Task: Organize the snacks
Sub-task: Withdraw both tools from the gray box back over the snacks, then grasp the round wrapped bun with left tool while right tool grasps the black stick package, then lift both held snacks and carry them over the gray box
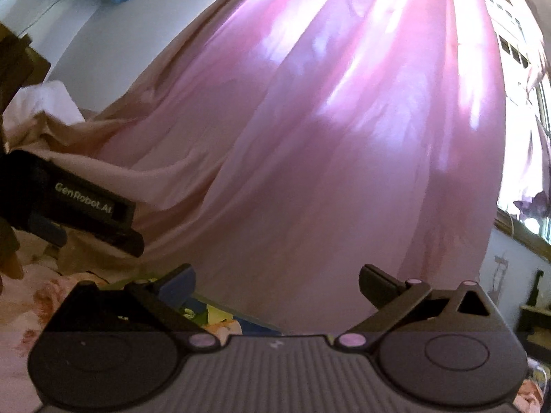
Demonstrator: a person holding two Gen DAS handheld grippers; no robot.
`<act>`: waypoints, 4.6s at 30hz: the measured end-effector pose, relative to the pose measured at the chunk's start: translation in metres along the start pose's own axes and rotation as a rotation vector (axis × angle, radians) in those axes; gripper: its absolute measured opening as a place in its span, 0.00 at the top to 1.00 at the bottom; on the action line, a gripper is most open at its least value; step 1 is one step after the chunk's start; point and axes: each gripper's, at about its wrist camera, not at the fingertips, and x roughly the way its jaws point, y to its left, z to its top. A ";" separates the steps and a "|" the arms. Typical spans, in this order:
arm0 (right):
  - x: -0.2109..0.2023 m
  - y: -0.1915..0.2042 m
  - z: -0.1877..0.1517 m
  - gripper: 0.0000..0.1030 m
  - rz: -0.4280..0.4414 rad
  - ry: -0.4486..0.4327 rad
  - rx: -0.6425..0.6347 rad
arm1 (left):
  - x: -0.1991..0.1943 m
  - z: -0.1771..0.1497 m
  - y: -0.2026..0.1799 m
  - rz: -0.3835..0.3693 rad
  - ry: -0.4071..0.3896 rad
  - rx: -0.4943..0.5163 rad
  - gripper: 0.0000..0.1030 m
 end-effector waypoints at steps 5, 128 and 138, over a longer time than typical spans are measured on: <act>-0.037 -0.013 -0.002 0.00 -0.015 0.024 0.023 | -0.028 -0.014 -0.010 -0.008 -0.010 0.033 0.01; -0.039 -0.030 -0.146 0.40 0.151 0.869 0.365 | 0.011 -0.170 -0.055 -0.146 0.719 0.410 0.50; -0.044 -0.027 -0.140 0.66 0.180 0.869 0.349 | 0.003 -0.171 -0.064 -0.160 0.722 0.407 0.51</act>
